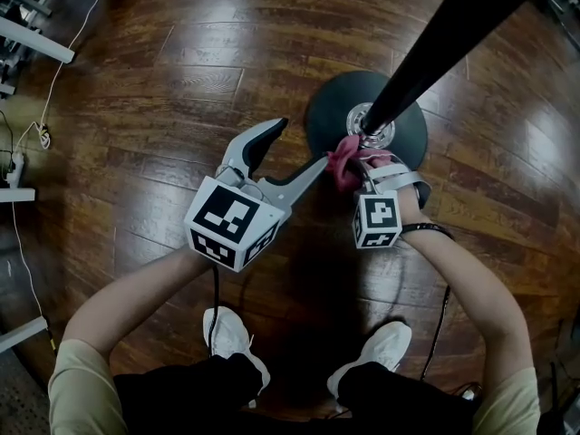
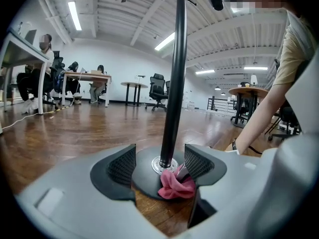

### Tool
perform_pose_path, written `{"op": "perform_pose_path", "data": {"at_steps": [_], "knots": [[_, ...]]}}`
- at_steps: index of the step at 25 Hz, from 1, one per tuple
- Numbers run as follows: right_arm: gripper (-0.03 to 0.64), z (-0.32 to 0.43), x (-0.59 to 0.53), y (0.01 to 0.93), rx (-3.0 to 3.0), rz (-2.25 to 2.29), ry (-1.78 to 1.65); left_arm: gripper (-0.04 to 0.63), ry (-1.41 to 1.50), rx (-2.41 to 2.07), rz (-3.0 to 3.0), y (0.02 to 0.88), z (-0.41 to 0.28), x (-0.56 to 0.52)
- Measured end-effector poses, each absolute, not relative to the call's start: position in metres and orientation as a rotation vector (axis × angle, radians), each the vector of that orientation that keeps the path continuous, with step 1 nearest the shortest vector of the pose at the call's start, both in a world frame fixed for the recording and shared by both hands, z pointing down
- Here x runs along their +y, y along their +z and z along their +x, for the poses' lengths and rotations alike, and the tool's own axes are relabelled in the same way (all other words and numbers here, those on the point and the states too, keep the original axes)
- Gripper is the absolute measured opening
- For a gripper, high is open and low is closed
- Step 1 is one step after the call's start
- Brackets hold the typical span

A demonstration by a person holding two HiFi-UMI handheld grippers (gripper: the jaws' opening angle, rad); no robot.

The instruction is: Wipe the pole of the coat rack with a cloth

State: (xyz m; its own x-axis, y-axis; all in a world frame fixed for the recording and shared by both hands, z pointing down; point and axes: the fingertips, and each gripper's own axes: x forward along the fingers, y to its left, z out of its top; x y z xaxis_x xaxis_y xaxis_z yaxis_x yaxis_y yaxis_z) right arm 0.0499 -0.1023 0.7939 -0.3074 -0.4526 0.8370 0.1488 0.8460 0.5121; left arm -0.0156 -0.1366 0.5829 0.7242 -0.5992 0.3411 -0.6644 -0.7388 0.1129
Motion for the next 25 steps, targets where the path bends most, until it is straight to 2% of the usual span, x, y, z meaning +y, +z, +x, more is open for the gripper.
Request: {"op": "perform_pose_path", "data": {"at_steps": [25], "knots": [[0.032, 0.001, -0.188, 0.800, -1.679, 0.384, -0.438, 0.281, 0.461, -1.095, 2.650, 0.596, -0.065, -0.158]]}}
